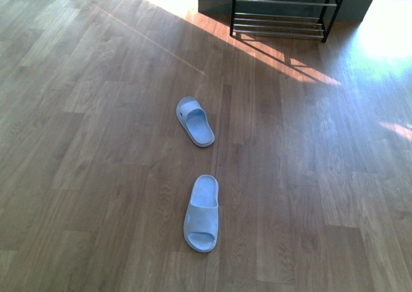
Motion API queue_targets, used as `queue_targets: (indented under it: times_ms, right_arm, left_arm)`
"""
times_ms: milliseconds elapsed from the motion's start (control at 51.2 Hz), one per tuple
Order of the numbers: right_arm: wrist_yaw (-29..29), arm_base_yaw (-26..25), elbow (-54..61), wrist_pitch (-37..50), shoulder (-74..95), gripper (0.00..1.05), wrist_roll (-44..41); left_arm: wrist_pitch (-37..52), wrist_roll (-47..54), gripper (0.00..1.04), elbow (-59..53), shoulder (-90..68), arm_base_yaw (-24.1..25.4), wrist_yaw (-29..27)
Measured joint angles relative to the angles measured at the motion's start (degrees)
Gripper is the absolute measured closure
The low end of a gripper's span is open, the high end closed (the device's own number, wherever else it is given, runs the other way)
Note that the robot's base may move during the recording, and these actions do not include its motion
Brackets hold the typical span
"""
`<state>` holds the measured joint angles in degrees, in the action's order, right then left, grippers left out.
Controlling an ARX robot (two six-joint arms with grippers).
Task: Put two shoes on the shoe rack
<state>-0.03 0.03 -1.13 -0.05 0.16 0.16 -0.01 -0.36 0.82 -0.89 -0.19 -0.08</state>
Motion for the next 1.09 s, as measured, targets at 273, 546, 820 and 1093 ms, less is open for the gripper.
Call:
queue_targets:
  times_ms: [273, 546, 820, 1093]
  right_arm:
    - [0.0, 0.0, 0.0, 0.0, 0.0, 0.09, 0.0]
    - [0.0, 0.0, 0.0, 0.0, 0.0, 0.09, 0.0]
    - [0.0, 0.0, 0.0, 0.0, 0.0, 0.09, 0.0]
    - [0.0, 0.0, 0.0, 0.0, 0.0, 0.09, 0.0]
  left_arm:
    - [0.0, 0.0, 0.09, 0.0, 0.0, 0.0, 0.0]
    - [0.0, 0.1, 0.09, 0.0, 0.0, 0.0, 0.0]
    - [0.0, 0.1, 0.09, 0.0, 0.0, 0.0, 0.0]
    - [0.0, 0.1, 0.09, 0.0, 0.0, 0.0, 0.0]
